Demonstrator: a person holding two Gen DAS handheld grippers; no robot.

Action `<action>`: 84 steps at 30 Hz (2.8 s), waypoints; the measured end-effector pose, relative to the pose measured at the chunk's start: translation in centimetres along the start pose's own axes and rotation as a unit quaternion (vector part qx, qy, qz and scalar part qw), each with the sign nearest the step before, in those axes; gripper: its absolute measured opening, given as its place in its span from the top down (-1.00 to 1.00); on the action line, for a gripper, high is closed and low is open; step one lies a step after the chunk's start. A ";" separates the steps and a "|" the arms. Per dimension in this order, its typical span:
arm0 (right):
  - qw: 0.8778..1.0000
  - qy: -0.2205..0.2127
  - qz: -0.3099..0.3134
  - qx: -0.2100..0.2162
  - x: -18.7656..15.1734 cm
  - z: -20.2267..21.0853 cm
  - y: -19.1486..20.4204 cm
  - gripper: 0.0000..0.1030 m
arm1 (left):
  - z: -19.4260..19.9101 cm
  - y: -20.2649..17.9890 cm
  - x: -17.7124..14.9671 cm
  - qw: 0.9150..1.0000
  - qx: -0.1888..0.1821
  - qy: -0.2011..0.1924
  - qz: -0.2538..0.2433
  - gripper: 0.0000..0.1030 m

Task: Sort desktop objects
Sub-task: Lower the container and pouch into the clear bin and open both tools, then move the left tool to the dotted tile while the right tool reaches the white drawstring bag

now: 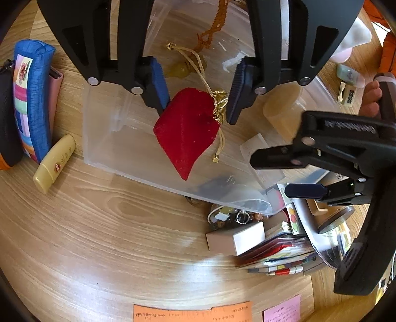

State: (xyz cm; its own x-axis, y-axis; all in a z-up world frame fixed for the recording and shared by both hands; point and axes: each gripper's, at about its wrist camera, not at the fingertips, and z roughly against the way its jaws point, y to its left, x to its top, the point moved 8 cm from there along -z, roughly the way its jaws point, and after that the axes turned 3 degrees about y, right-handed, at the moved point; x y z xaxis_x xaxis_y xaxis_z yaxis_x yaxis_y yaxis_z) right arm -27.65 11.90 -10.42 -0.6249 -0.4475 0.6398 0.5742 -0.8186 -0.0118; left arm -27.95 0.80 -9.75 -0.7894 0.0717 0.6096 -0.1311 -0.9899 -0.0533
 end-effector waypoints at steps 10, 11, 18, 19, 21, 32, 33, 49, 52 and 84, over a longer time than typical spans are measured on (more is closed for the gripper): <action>0.999 -0.045 -0.011 -0.010 0.9 2.3 -1.0 -0.33 | 4.4 0.9 0.1 1.000 0.001 -0.023 -0.001 -0.83; 0.998 -0.052 -0.014 -0.012 1.1 2.8 -1.2 -0.36 | 4.5 0.9 0.3 1.000 0.004 -0.026 0.000 -0.83; 0.996 -0.080 -0.034 -0.025 2.0 5.6 -2.5 -0.58 | 7.3 1.8 -0.2 0.998 0.026 -0.051 0.001 -0.87; 0.996 -0.084 -0.036 -0.024 2.1 6.1 -2.6 -0.58 | 7.8 2.1 -0.5 0.998 0.028 -0.053 0.000 -0.88; 0.995 -0.093 -0.038 -0.023 2.1 7.3 -2.4 -0.61 | 8.6 2.5 -1.0 0.998 0.032 -0.058 -0.002 -0.89; 0.992 -0.111 -0.035 -0.055 0.4 10.9 -1.2 -0.85 | 9.9 4.6 -5.6 0.998 0.039 -0.054 0.015 -0.91; 0.992 -0.110 -0.034 -0.057 0.1 11.1 -1.0 -0.86 | 9.8 4.9 -6.1 0.998 0.042 -0.051 0.018 -0.91; 0.996 -0.069 -0.019 -0.046 -5.4 11.0 3.6 -0.87 | 6.9 7.3 -12.7 0.998 0.045 0.014 0.045 -0.91; 0.997 -0.063 -0.025 -0.023 -6.0 10.5 4.9 -0.87 | 6.7 7.2 -13.6 0.998 0.041 0.018 0.042 -0.91; 0.997 0.046 -0.028 0.047 -8.8 3.8 7.1 -0.53 | 5.5 6.7 -15.7 0.999 0.015 0.041 -0.006 -0.91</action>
State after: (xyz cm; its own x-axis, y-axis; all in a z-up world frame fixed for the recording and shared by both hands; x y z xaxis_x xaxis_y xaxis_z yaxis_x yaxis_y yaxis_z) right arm -16.13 11.37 -13.22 -0.7008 -0.4372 0.5637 0.5816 -0.8077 0.0966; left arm -13.12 -7.60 -15.32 -0.8346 0.0927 0.5431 -0.1246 -0.9920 -0.0220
